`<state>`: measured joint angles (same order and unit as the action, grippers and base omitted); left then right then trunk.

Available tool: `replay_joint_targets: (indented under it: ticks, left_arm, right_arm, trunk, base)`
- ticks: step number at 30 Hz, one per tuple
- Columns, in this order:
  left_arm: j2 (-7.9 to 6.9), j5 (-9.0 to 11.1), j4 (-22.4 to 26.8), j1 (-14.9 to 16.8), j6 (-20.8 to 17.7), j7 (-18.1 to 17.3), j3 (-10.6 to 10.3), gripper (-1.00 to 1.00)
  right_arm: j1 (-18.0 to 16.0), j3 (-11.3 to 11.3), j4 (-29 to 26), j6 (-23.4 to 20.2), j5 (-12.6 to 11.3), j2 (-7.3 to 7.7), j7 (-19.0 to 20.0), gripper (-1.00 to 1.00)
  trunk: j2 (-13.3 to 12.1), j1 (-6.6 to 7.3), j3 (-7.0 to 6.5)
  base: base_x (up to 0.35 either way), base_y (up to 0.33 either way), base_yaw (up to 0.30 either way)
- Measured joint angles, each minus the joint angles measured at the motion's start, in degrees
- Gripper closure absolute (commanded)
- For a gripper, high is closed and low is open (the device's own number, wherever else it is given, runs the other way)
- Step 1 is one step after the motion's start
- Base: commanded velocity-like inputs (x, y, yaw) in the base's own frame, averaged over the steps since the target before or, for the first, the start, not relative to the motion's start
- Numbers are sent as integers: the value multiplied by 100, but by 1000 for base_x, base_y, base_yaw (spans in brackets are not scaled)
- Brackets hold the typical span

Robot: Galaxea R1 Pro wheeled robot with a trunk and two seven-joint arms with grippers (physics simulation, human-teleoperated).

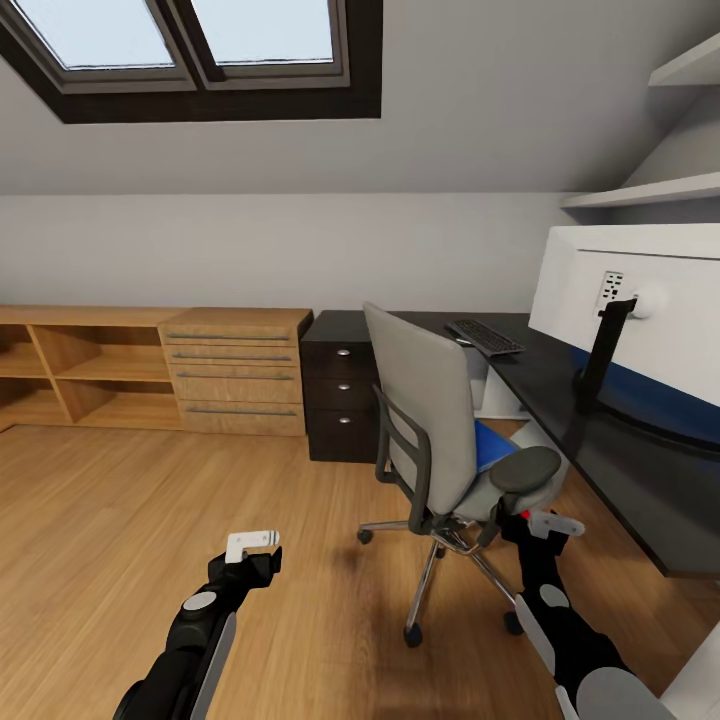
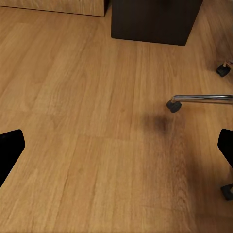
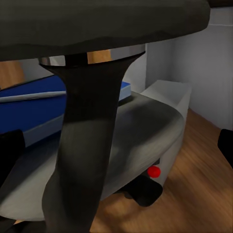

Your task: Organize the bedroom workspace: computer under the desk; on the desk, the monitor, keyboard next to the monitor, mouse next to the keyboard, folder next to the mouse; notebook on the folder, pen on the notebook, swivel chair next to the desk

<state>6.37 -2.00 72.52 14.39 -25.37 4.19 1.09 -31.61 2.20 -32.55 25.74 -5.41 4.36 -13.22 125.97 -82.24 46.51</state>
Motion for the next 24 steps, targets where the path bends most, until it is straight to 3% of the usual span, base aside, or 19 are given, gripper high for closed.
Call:
replay_joint_targets:
  ticks: [15, 24]
  left_arm:
    - [-3, 0, 0, 0, 4, 0, 0, -100]
    - [-74, 12, -2, 0, 11, 0, 7, -100]
  right_arm:
    - [9, 2, 0, 2, 23, 10, 210, -100]
    - [9, -2, -1, 2, 24, -1, 228, -100]
  trunk:
    - [0, 0, 0]
    - [0, -2, 0]
  base:
    - [-5, -2, 0]
    - [-195, -157, 0]
